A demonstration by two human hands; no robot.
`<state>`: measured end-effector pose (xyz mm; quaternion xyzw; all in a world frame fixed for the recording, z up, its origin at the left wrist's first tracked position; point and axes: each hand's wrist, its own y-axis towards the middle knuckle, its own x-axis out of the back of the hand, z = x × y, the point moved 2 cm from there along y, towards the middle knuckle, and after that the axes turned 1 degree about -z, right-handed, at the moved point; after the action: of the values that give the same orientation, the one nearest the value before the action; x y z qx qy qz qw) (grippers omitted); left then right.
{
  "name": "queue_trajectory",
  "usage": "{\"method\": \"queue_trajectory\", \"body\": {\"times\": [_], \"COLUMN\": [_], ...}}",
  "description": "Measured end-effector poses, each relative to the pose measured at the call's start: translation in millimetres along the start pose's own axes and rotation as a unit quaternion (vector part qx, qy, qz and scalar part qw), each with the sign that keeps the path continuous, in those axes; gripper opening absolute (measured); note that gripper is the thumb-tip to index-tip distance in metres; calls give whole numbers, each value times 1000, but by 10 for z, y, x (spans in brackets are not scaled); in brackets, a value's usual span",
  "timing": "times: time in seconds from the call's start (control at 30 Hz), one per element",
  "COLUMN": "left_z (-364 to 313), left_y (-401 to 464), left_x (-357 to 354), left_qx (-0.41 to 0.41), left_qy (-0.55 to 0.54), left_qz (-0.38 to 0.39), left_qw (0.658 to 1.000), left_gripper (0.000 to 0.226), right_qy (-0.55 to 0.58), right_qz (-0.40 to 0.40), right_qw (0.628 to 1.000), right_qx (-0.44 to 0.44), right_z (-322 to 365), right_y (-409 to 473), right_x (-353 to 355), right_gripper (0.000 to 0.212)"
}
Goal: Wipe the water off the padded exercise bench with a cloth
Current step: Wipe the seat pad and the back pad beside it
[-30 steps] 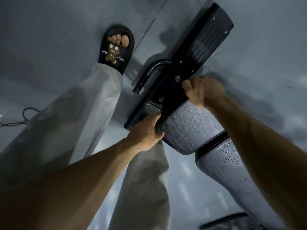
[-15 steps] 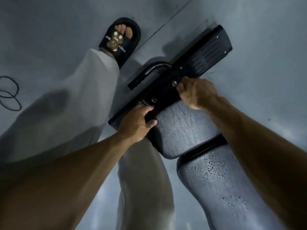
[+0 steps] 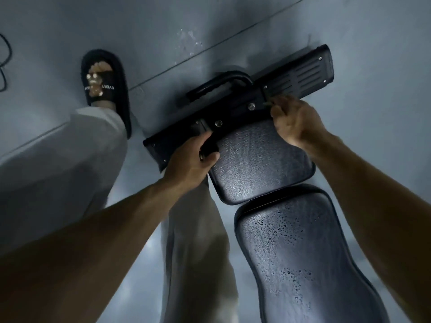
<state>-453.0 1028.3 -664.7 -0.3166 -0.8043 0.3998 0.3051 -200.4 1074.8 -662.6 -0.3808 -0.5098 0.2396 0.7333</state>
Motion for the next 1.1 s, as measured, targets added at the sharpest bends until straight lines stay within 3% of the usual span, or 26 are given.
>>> {"method": "queue_trajectory", "body": {"times": [0.1,0.2,0.3,0.4,0.5,0.63,0.73,0.8,0.9,0.93,1.1], "left_z": [174,292,372,444,551,545,500,500,513,515,503], "left_y": [-67,-87,-115,-170,-172,-183,-208,-211,-193,-193,-208], "left_x": [-16,-27,-56,-54,-105,-98,-32,9,12,16,50], "left_qx": [21,48,58,70,102,99,93,93,85,86,89], "left_qy": [-77,-111,-168,-209,-241,-251,-247,-244,-241,-241,-234], "left_qz": [10,11,40,70,85,107,125,132,142,146,150], "left_qw": [997,993,983,973,961,957,956,956,956,956,957], "left_gripper": [64,61,57,72,104,94,80,77,73,73,69], "right_qy": [-49,-137,-143,-126,-196,-178,-130,-133,-176,-196,-221], "right_qz": [-40,-14,63,122,95,91,135,150,123,107,101], "right_qw": [998,988,977,983,976,977,968,969,976,973,959], "right_qx": [-25,66,143,60,-7,77,168,140,-37,-55,143], "right_z": [145,487,647,420,278,900,1139,990,623,638,1288], "right_y": [37,39,77,195,224,125,45,111,247,250,34], "right_x": [-61,-87,-119,-8,36,-306,-443,-297,-44,-43,-586], "right_gripper": [48,66,47,46,45,78,66,52,47,49,56]}}
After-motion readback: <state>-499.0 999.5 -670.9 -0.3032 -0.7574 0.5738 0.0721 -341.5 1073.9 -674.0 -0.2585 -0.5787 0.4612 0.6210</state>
